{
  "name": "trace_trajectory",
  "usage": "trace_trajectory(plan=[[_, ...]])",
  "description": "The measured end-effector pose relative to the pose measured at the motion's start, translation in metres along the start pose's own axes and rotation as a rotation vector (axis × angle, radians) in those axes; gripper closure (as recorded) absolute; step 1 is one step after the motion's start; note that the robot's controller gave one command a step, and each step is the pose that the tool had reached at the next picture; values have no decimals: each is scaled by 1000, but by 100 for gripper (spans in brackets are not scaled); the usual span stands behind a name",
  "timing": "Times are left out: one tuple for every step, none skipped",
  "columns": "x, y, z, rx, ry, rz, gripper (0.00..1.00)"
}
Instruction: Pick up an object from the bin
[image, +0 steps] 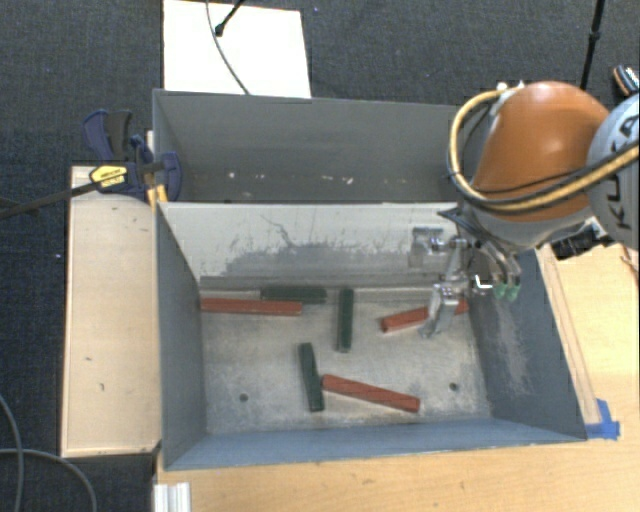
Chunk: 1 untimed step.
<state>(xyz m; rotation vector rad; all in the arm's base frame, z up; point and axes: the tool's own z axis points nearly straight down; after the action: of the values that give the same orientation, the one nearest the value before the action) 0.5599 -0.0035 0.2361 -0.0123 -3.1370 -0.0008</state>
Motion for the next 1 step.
trace_trajectory(plan=[[36,21,170,1,2,-169,0]])
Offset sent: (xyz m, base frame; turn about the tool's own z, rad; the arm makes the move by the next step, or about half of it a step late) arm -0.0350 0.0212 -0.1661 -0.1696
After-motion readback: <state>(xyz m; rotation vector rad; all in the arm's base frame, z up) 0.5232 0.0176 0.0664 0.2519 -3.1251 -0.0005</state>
